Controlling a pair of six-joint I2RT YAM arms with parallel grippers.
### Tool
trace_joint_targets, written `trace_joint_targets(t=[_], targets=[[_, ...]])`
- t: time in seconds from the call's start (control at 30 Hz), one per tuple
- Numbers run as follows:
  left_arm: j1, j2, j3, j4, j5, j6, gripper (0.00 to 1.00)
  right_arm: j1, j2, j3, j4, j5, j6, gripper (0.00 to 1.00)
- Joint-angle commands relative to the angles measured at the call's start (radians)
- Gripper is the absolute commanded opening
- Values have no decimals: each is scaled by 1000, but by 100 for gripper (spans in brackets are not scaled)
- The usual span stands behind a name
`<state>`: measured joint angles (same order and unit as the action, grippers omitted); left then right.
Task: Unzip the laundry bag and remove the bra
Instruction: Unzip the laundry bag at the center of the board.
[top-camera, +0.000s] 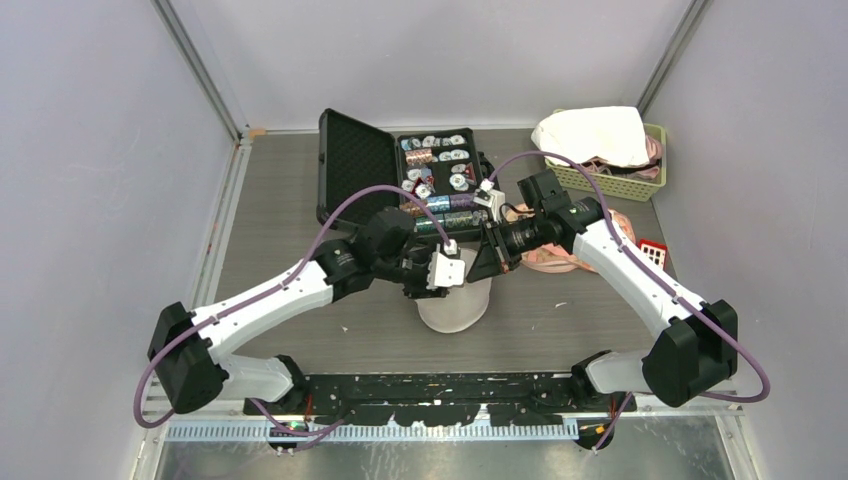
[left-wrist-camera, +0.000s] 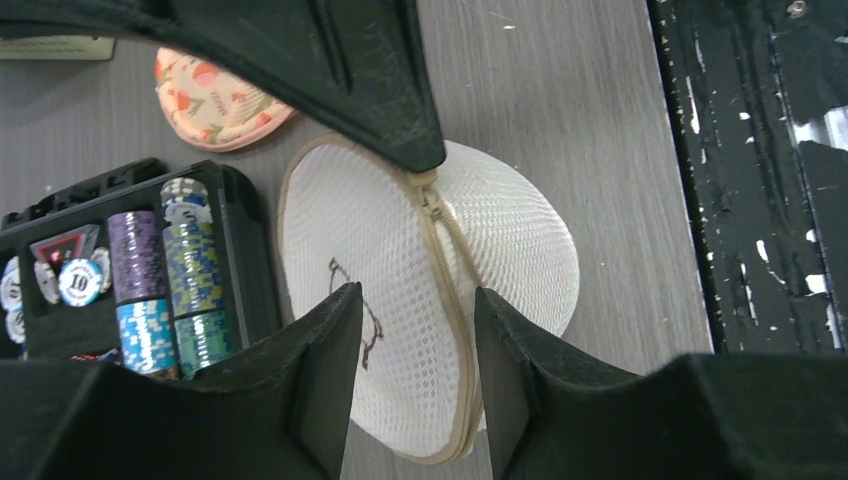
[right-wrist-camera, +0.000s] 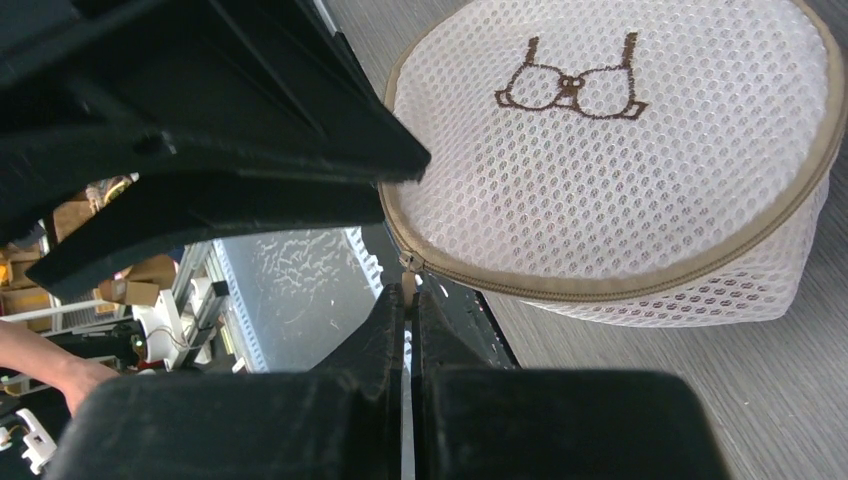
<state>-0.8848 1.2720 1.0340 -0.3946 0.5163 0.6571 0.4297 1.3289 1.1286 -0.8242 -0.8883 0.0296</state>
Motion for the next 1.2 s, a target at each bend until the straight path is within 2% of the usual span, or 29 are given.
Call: trace_joint_targets(t=[0.0,0.1,0.37,0.77,1.17], targets=[[-35,17,46,35,-2,-45,44,-2,-4,14,46,-32,20,1],[-37,28,49,42,-31,-68,36,-3,-1,16,45,-32,17,1],[-37,-14,-3,36,-88,-44,0,-3,-10,7,31,-23,0,1],[9,-127,-189,91,-155,50,0,-28,-31,-19,4,-19,-24,1],[99,-111,-232,111,-181,80,0,-40,-77,-41,-28,-19,-45,1]])
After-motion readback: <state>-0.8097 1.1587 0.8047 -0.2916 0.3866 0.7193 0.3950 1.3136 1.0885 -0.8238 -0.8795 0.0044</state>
